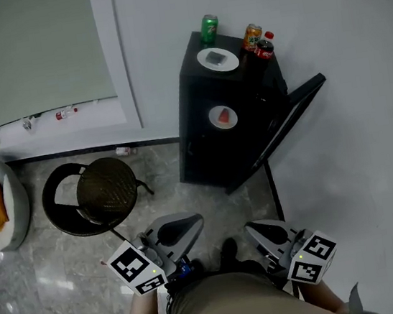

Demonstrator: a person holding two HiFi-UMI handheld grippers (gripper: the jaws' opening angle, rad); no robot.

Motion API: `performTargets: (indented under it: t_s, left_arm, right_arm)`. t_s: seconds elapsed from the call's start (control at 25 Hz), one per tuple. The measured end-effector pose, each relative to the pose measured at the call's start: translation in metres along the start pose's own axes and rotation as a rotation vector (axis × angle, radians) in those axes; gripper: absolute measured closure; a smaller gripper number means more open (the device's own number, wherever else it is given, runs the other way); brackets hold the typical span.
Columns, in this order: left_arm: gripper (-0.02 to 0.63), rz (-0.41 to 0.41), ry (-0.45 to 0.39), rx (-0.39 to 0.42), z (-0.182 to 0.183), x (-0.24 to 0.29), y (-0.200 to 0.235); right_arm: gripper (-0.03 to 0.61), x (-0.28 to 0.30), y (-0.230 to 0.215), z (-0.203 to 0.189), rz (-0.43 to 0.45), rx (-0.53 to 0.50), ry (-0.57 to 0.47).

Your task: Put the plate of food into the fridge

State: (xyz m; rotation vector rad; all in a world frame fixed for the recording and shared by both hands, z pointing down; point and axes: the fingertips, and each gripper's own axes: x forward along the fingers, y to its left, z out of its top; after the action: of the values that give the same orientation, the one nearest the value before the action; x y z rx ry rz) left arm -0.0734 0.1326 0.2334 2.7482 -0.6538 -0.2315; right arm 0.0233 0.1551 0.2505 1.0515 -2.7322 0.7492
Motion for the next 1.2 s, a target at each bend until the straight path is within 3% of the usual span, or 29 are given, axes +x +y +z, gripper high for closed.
performTargets:
  t_s: [0.24, 0.6, 1.2]
  left_arm:
    - [0.603, 0.08, 0.04, -0.012, -0.009, 0.016, 0.009]
    - [0.603, 0.153, 0.013, -0.049, -0.005, 0.076, 0.029]
    - [0.603, 0.208, 0.082, 0.008, 0.002, 0.163, 0.023]
  right_arm:
    - [0.558, 0.008, -0.026, 0.009, 0.037, -0.057, 0.013]
    - [0.558, -0.006, -0.084, 0.028, 0.118, -0.002, 0.013]
    - [0.558, -0.044, -0.168, 0.051, 0.148, 0.046, -0.029]
